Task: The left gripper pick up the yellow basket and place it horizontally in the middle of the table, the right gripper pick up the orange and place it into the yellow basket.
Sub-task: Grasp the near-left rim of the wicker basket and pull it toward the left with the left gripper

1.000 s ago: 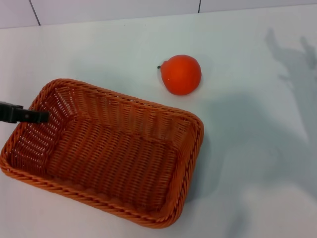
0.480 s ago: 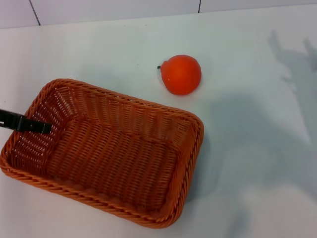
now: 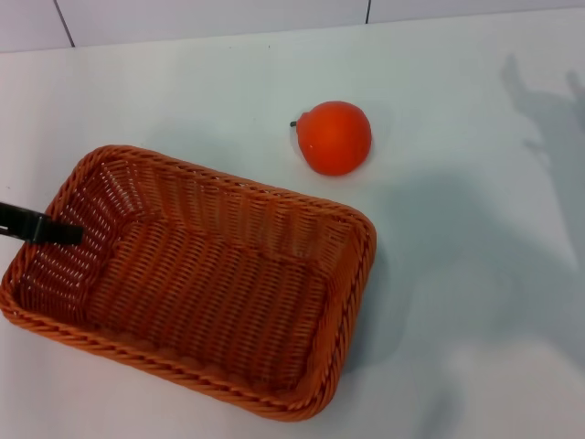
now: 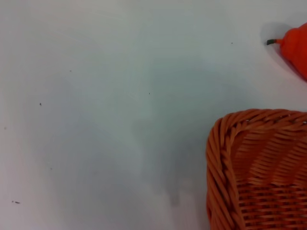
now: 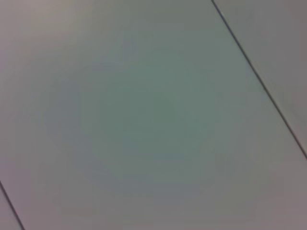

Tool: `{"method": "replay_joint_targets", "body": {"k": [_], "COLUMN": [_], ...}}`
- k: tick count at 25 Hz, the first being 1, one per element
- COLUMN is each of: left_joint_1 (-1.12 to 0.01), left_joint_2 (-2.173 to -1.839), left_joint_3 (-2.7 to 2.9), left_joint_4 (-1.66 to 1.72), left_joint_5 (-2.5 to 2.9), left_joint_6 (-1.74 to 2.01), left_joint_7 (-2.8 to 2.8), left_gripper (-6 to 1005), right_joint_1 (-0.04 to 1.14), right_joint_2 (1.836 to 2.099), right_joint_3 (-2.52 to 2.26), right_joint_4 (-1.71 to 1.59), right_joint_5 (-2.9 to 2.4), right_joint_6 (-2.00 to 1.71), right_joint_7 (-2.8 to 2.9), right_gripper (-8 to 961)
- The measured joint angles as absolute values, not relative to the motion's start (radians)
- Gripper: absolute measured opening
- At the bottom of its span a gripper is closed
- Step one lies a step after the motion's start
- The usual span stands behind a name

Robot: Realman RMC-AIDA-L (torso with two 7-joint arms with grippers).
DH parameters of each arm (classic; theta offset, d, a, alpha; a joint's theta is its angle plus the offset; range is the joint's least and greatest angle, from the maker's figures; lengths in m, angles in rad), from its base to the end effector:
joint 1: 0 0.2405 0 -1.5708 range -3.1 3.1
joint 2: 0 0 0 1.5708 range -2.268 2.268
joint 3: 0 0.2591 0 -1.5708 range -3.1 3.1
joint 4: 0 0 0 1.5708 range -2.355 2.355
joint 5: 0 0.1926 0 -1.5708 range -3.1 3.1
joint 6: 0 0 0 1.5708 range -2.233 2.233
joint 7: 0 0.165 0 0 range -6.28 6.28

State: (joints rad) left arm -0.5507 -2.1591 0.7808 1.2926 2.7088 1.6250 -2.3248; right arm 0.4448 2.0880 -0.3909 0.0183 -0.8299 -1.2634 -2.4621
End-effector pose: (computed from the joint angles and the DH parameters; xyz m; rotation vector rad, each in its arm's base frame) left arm -0.2683 0.3343 0.0285 -2.3728 -1.2964 0.1988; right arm 0.3545 0.3307 0.0348 -0.9910 -1.3014 -1.4809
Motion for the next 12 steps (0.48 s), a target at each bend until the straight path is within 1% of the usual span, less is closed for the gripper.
{"method": "replay_joint_targets", "body": {"k": [2, 7, 12], "left_joint_1": [-0.551, -0.553, -0.558], "left_joint_2": [-2.159, -2.160, -2.160], "left_joint_3": [0.781, 0.782, 0.767], "left_joint_4": [1.293, 1.293, 1.297], "left_joint_5": [2.707, 2.706, 2.686], "left_joint_6": [1.627, 1.636, 1.644], "left_joint_7": [-2.326, -2.334, -2.341], "left_gripper": [625, 417, 176], "right_joint_1": [0.445, 0.443, 0.442], "right_joint_2": [2.088, 2.088, 2.086], "right_joint_3": [-0.385, -0.363, -0.362], "right_joint_4": [0.018, 0.018, 0.017], "right_joint_5": [-0.830, -0.830, -0.830], "right_joint_6": [-1.263, -1.263, -1.262], "right_joint_7": [-2.462, -2.462, -2.462], "right_gripper": [942, 941, 942]}}
